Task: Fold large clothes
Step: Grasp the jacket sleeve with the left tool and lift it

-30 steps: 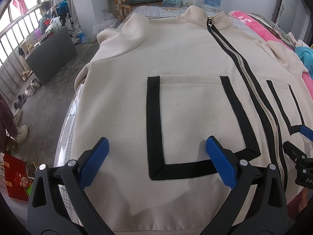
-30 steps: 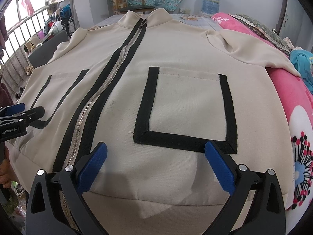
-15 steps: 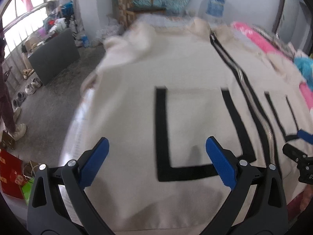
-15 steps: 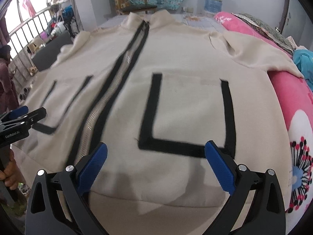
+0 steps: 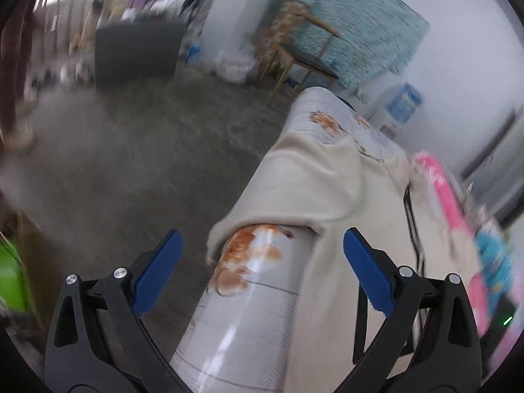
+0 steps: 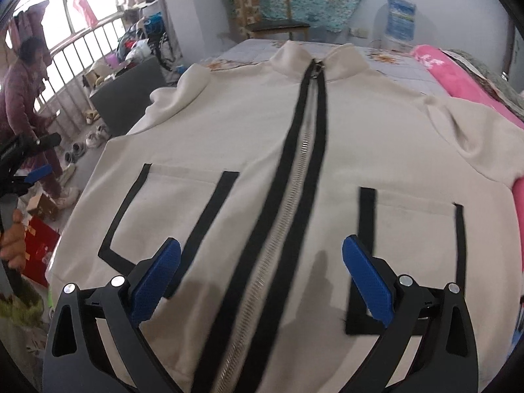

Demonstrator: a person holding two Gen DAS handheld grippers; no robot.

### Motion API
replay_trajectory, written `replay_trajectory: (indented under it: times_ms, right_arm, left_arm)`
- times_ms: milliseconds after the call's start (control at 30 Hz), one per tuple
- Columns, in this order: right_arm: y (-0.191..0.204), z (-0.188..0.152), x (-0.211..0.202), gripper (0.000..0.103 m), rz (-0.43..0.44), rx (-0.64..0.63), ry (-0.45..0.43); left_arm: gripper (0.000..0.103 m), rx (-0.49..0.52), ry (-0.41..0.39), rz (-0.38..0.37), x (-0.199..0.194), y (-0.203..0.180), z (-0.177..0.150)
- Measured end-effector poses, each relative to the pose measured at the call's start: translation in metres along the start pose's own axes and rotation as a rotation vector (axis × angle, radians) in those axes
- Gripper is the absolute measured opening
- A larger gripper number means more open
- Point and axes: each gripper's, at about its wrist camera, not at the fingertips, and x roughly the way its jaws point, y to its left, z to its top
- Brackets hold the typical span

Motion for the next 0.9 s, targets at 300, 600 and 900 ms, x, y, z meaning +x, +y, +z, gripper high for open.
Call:
replay_trajectory:
  times_ms: [300, 600, 900]
  right_arm:
    - [0.016, 0.001, 0.031, 0.095, -0.046, -0.081, 0.096]
    - [0.023, 0.01, 0.038, 0.095, -0.081, -0.092, 0.152]
    - [0.022, 0.016, 0.044, 0.096, -0.095, -0.064, 0.194]
  left_arm:
    - [0.095, -0.493, 0.254, -0.35, 0.108, 0.121, -0.014]
    - [0.095, -0.952, 0.39, -0.714, 0.237, 0.195, -0.098]
    - [0.095, -1.209, 0.393, -0.946, 0.328, 0.176, -0.189]
